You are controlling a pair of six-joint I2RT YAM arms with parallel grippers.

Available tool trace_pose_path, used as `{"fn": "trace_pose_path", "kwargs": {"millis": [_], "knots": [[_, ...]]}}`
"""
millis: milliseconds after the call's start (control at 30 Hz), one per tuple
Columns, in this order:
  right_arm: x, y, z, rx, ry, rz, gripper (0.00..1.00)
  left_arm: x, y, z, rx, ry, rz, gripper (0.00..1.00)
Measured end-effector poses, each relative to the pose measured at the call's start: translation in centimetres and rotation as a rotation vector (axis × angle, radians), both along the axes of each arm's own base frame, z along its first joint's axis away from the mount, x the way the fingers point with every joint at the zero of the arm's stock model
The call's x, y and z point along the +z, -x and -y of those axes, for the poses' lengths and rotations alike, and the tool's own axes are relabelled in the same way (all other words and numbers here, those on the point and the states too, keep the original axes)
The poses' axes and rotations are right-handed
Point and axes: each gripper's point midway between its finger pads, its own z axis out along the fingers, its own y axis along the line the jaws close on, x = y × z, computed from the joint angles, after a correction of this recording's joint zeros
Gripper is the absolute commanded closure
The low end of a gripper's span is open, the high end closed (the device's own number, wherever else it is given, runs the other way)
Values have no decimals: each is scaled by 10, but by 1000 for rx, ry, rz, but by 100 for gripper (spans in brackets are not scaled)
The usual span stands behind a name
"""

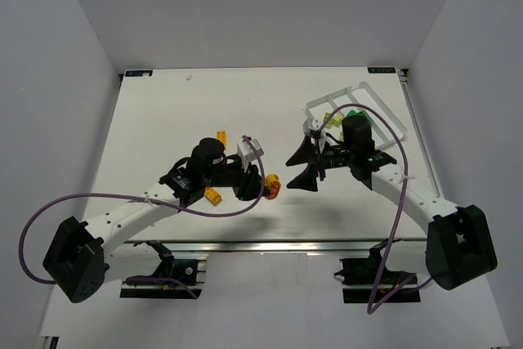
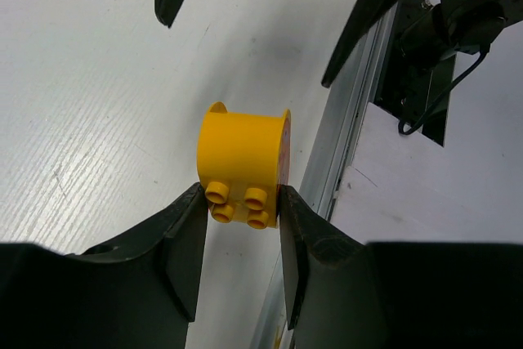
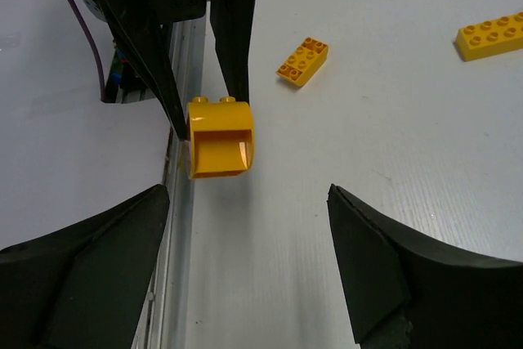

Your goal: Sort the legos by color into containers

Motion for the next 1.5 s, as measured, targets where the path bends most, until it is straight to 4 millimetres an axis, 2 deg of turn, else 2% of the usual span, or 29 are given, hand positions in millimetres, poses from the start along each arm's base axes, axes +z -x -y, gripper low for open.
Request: {"fn": "trace_pose_path", "kwargs": {"millis": [100, 300, 400, 500, 700, 733, 867, 900, 1000, 1033, 1167, 1267, 1333, 1500], "knots": [[0, 3, -4, 14, -3, -9, 14, 2, -2, 1, 4, 8, 11, 88], [-12, 17, -18, 72, 15, -57, 16, 1, -2, 2, 5, 21, 22, 88], [-14, 24, -24, 100, 20, -64, 18, 0, -2, 2, 4, 25, 25, 88], [-14, 30, -28, 123, 20, -62, 25, 2, -3, 3, 1, 33, 31, 88], [-13, 35, -36, 159, 19, -42, 45, 5, -1, 4, -11, 45, 33, 87], [-12, 35, -36, 160, 19, -39, 53, 5, -1, 4, -13, 46, 32, 87], [-11, 34, -36, 160, 21, -43, 75, 5, 3, 6, -30, 50, 29, 84], [-11, 34, -36, 161, 22, -41, 84, 5, 3, 6, -30, 50, 29, 82], [-12, 35, -36, 162, 24, -40, 100, 5, 3, 6, -31, 50, 28, 67], [-12, 35, -36, 163, 24, -38, 100, 5, 3, 6, -31, 49, 29, 57], [-12, 34, -36, 165, 23, -27, 100, 5, 2, 6, -21, 48, 27, 38], [-11, 32, -34, 156, 24, -8, 100, 3, -4, 4, 19, 37, 28, 28], [-10, 26, -29, 129, 30, 4, 100, 2, -11, 0, 65, 22, 33, 26], [-9, -5, -5, -16, 58, 33, 100, -2, -24, -15, 193, -34, 40, 23]]}}
